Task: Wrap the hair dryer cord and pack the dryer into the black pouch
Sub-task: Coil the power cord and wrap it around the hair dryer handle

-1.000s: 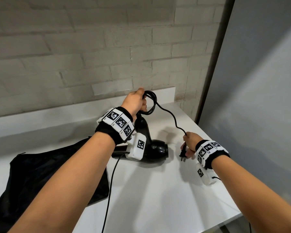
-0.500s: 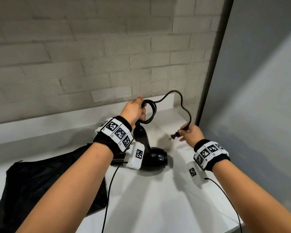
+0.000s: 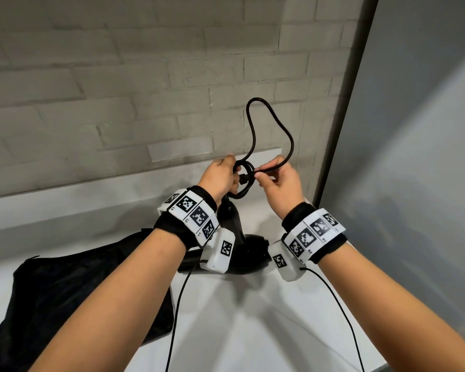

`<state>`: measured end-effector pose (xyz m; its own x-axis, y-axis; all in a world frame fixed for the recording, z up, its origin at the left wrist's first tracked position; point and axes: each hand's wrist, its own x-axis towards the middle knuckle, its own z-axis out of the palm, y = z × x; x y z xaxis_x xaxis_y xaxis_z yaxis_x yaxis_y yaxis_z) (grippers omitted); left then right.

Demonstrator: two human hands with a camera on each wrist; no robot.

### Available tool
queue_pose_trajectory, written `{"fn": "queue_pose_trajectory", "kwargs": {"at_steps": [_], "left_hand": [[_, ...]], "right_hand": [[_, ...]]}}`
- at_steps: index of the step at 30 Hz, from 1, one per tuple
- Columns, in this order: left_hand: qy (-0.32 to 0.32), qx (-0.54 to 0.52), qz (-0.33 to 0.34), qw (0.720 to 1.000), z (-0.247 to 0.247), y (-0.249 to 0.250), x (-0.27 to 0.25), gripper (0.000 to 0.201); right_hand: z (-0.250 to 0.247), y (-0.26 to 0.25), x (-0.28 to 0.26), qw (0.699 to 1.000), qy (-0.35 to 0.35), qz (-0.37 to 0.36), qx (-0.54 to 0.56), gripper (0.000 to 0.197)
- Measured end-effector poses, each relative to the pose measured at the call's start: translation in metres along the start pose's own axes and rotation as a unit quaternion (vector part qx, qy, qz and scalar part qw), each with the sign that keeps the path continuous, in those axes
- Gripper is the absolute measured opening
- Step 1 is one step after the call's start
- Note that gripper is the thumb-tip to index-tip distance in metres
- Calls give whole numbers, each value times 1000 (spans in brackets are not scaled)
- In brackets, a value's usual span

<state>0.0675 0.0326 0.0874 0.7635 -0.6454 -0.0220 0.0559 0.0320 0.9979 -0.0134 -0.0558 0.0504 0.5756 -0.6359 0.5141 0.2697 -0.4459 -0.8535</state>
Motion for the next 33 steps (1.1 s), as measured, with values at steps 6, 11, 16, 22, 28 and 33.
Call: {"fn": "queue_pose_trajectory", "kwargs": {"at_steps": [6, 11, 16, 22, 28, 33], "left_hand": [[7, 24, 7, 1000, -4, -3, 2, 40], [12, 56, 13, 998, -1, -3, 2, 39], [-8, 78, 14, 997, 2, -5, 0, 42], [-35, 62, -7, 997, 2, -3, -2, 41], [-26, 34, -23, 999, -4, 0, -1, 41], [-15, 2, -38, 999, -6, 3, 1, 40]], "right_hand": [[5, -1, -1, 994, -7, -36, -100, 19], [8, -1, -4, 970, -32, -92, -222, 8], [15, 8, -7, 960, -1, -151, -234, 11], [23, 9, 1, 995, -74, 22, -63, 43], [14, 17, 6, 983, -165, 67, -42, 18], [-18, 38, 0, 926, -294, 115, -206, 37]]}}
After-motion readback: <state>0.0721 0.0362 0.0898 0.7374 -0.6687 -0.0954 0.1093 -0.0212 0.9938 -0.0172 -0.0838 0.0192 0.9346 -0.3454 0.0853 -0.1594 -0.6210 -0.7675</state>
